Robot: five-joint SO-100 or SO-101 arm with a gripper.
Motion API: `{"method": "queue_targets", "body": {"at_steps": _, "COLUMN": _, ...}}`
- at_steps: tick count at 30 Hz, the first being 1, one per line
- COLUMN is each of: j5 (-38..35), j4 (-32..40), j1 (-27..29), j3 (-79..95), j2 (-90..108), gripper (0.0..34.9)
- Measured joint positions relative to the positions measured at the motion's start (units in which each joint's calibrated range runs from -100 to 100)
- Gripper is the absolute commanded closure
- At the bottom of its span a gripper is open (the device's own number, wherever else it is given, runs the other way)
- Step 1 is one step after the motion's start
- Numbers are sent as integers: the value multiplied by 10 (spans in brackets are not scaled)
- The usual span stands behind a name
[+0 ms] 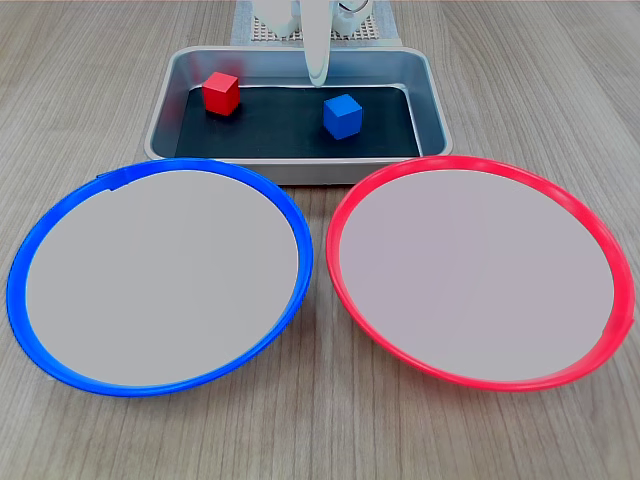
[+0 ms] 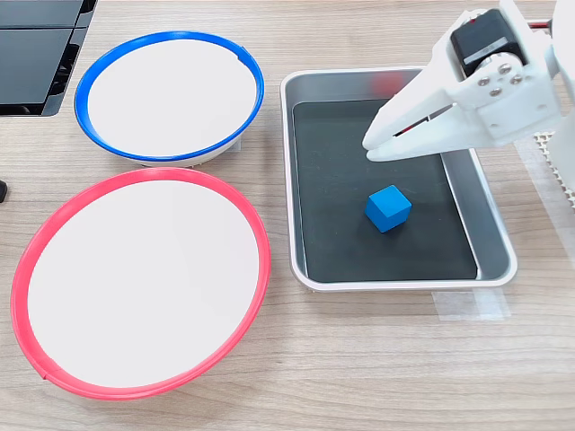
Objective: Move two blocks from tray to matching dishes
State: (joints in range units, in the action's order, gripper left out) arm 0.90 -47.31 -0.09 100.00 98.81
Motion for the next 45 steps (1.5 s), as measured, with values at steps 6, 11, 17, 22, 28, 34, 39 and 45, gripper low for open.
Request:
{"method": "queue_targets", "body": {"at_steps": 6, "j5": 0, "j4": 0, "j1": 0, "j3": 0, "j2": 0, "gripper": 346}}
{"method": "queue_targets", "body": {"at_steps": 11, "j5": 0, "j4": 0, "j1": 0, "j3": 0, "j2": 0, "gripper": 346}}
{"method": "queue_targets", "body": {"at_steps": 17, "j5": 0, "j4": 0, "j1": 0, "j3": 0, "j2": 0, "gripper": 341}}
{"method": "queue_targets", "body": {"at_steps": 22, "j5": -42, "j4": 0, "j1": -70, "j3": 0, "j2": 0, "gripper": 346}}
{"method": "queue_targets", "body": {"at_steps": 28, "j5": -33, "j4": -28, "j1": -95, "j3": -91, "j2": -163, "gripper": 340}}
{"method": "queue_targets", "body": {"at_steps": 34, "j5": -41, "j4": -88, "j1": -96, "j3": -264, "j2": -413, "gripper": 211}}
{"method": "queue_targets", "body": {"at_steps": 39, "j5": -81, "j4": -117, "j1": -85, "j3": -326, "j2": -542, "gripper": 206}}
{"method": "queue_targets", "body": {"at_steps": 45, "j5": -137, "j4": -60, "j1": -80, "j3": -329, "j2": -648, "gripper": 230}}
